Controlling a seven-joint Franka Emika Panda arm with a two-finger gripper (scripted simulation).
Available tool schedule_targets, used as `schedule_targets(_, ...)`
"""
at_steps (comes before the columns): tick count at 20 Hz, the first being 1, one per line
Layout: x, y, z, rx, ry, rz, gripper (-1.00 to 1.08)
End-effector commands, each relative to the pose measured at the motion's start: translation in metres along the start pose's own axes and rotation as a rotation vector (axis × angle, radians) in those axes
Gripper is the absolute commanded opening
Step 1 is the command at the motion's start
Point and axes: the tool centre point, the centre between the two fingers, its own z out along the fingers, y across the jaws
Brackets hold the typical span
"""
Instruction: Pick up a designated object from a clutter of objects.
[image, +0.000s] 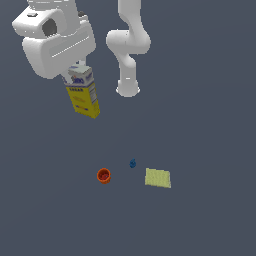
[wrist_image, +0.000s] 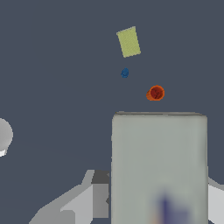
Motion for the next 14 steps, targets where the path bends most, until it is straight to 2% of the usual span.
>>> schedule_targets(1,0.000,-0.007,-0.020,0.001,0.000,0.000,-1.00)
schedule_targets(7,0.001,-0.017,-0.052,0.002,0.000,-0.001,-1.00)
schedule_targets(14,0.002,-0.021,-0.065,0.002,0.000,-0.001,-1.00)
